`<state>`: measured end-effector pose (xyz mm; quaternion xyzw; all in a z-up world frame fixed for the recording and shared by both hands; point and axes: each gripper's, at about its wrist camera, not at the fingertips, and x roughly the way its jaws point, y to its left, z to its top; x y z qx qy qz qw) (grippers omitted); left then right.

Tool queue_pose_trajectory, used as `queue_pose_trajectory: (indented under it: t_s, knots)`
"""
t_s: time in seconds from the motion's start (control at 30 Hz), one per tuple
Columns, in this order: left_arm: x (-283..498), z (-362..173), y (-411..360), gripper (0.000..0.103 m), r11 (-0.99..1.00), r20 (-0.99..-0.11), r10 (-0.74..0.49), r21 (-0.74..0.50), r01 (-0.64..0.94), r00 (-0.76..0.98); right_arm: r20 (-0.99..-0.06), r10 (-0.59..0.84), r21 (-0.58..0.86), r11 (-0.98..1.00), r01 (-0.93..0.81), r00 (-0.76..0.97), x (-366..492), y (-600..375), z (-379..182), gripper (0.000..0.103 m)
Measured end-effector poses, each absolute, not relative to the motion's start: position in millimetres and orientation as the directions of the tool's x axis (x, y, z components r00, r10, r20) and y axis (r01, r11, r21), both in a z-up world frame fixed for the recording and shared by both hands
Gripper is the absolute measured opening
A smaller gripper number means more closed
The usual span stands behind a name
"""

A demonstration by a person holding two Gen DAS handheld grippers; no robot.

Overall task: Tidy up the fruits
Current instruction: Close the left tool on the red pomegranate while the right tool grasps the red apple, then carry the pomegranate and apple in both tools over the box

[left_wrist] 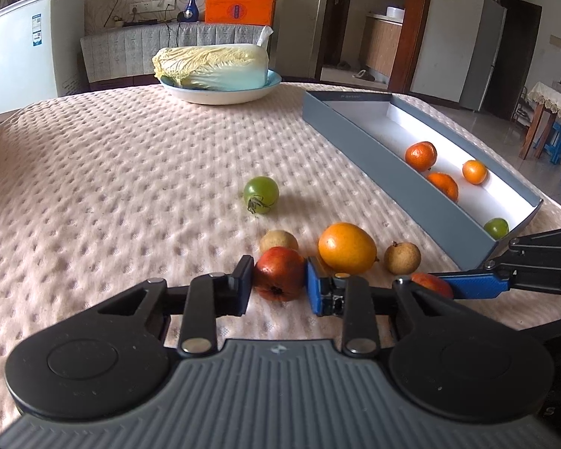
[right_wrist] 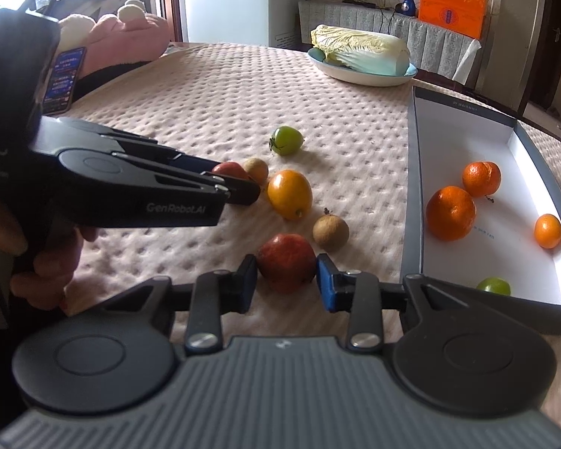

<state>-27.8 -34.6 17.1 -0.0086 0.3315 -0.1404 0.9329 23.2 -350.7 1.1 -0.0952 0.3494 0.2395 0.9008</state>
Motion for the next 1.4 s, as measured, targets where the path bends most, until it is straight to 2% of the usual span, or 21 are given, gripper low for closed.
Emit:
queue_pose_trajectory:
  t_s: [0.57, 1.4]
  knots:
    - [-44.6, 54.4, -45.4, 0.035, 0.962, -0.567, -0.266, -0.113, 0.247, 0.779, -0.568, 0.37, 0.052, 0.908, -0.416, 0.735, 17.8, -389.2, 40.3, 0.037]
    - [-49.7, 67.4, -115.2, 0.035, 0.93, -0.54, -0.348, -0.092, 0.357, 0.767, -0.549, 0.318, 0.071, 0.939, -0.336, 0.773, 6.8, -438.7, 44.9, 0.037]
